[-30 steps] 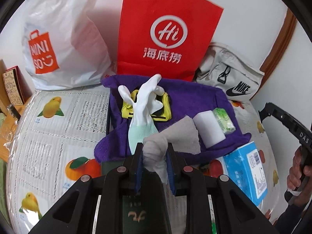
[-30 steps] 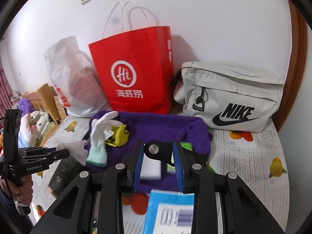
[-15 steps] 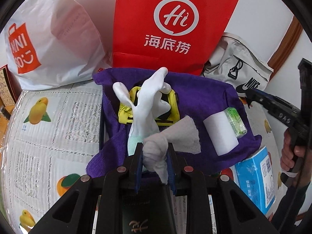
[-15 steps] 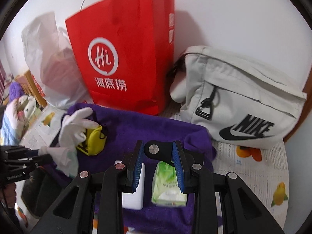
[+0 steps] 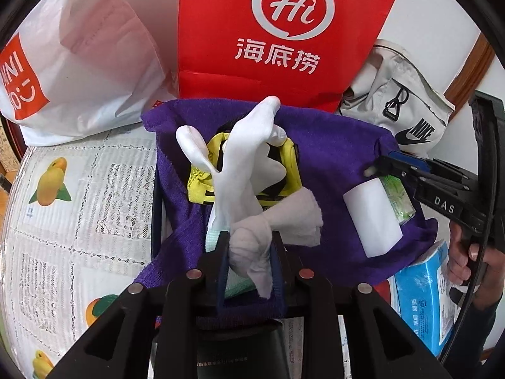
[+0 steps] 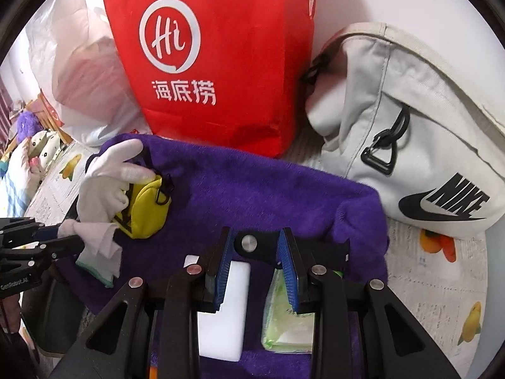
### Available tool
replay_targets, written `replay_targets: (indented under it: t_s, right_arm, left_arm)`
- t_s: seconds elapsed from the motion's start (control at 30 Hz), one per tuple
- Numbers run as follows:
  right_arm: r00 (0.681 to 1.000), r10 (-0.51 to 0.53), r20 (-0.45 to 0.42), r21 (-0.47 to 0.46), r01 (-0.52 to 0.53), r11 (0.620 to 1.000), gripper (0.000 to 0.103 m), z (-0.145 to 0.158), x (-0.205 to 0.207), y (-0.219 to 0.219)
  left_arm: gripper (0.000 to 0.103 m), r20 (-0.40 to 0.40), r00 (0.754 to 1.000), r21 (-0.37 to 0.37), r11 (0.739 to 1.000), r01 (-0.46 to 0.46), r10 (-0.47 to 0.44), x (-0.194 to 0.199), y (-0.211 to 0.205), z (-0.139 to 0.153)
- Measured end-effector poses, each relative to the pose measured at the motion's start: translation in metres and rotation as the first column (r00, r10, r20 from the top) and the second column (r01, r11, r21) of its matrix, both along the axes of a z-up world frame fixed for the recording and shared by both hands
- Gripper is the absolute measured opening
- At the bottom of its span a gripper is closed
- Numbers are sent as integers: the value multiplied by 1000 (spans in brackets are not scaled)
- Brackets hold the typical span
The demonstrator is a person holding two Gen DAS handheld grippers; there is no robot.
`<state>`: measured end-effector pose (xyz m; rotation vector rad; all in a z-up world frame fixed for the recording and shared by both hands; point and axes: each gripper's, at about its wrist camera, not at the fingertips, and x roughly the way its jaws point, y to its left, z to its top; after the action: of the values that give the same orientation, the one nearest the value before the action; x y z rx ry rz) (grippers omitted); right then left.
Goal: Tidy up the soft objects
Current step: 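Carry the white cloth onto the purple towel and open the left tool, then move the left tool back toward the black watch strap on the bed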
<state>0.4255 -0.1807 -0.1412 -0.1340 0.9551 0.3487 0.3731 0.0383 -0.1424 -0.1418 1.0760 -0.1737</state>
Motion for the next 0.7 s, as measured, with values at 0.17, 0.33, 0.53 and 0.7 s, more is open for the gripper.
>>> replay_targets:
  t_s: [0.17, 0.33, 0.53, 0.7]
  right_arm:
    - [1000, -8, 2, -18, 8, 1000, 45, -2, -8, -1]
    - [999, -45, 28, 40, 43, 998, 57, 12, -33, -17]
    - [995, -50, 86, 114, 40, 993, 59, 37, -76, -27]
    - [986, -74, 152, 194, 44, 980, 63, 66, -123, -29]
  left_arm:
    - [51, -15, 1000, 18, 999, -26, 27, 1, 0, 0]
    - [58, -5, 999, 30, 999, -35, 36, -3, 1, 5]
    - [60, 14, 997, 48, 996, -79, 78, -17, 8, 14]
    - [60, 44, 994, 41, 994, -106, 104, -39, 20, 26]
